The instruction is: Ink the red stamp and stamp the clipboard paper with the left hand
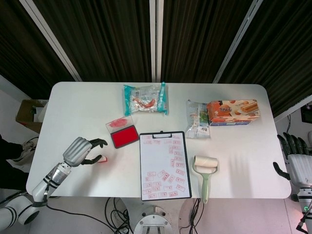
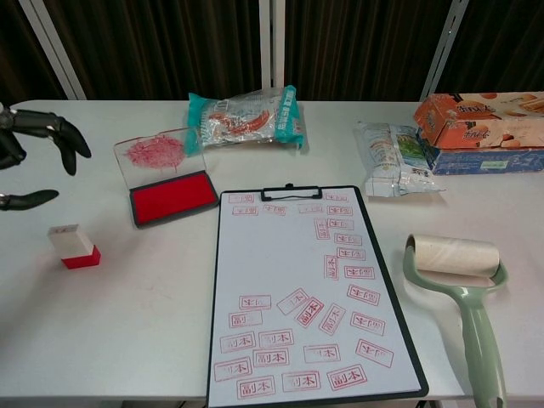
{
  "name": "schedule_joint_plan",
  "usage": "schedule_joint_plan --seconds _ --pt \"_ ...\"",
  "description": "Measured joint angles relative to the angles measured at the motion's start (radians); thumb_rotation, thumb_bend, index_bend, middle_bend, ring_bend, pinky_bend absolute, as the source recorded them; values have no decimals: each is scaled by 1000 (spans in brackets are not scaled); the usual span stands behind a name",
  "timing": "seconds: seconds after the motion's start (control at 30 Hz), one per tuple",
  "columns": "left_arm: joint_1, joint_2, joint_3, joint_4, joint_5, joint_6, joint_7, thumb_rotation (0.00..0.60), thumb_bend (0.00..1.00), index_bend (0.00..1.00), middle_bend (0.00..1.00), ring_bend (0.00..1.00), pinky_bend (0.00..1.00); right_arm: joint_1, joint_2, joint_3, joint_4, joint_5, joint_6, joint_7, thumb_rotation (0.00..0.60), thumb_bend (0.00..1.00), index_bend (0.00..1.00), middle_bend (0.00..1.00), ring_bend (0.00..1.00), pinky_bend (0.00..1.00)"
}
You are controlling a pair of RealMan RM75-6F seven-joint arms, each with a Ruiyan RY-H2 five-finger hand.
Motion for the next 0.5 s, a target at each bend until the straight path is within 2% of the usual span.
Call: schedule_joint_plan --seconds 0.03,0.07,0.1,0.13,0.17,0.2,0.27,0.3,0.4,0.5 --pt "5 14 -13 -15 -5 24 10 600 222 283 342 743 914 0 0 0 -2 -1 1 0 600 231 0 0 0 0" --pt "13 29 -26 -31 -11 49 24 600 211 258 288 584 777 -1 1 0 -4 -1 3 0 600 230 0 0 0 0" --pt "23 49 -39 -52 -21 79 50 573 203 230 229 431 617 -2 2 0 -6 -2 5 0 600 230 0 0 0 0" --pt "32 65 -45 -69 -29 95 74 493 189 196 159 269 423 -3 2 0 -8 -3 7 1 600 230 0 0 0 0" --pt "41 83 -50 -87 -40 105 104 365 175 166 106 158 285 -4 2 0 -9 -4 11 2 600 230 0 0 0 0" --pt "53 108 -55 -114 -56 110 148 220 162 147 78 106 219 -4 2 1 -10 -5 14 2 600 230 0 0 0 0" --pt "77 148 -61 -162 -84 111 223 71 149 129 61 83 195 -6 2 3 -11 -8 23 2 600 230 0 0 0 0" --pt "96 179 -61 -200 -107 112 275 47 147 124 58 80 193 -6 1 4 -11 -9 27 1 600 230 0 0 0 0" --pt "160 265 -56 -294 -176 110 383 33 143 111 54 79 190 -6 -5 7 -4 -11 33 -14 600 230 0 0 0 0" --pt "226 313 -44 -336 -226 112 419 46 144 111 54 78 190 -1 -13 8 -1 -15 30 -24 600 230 0 0 0 0"
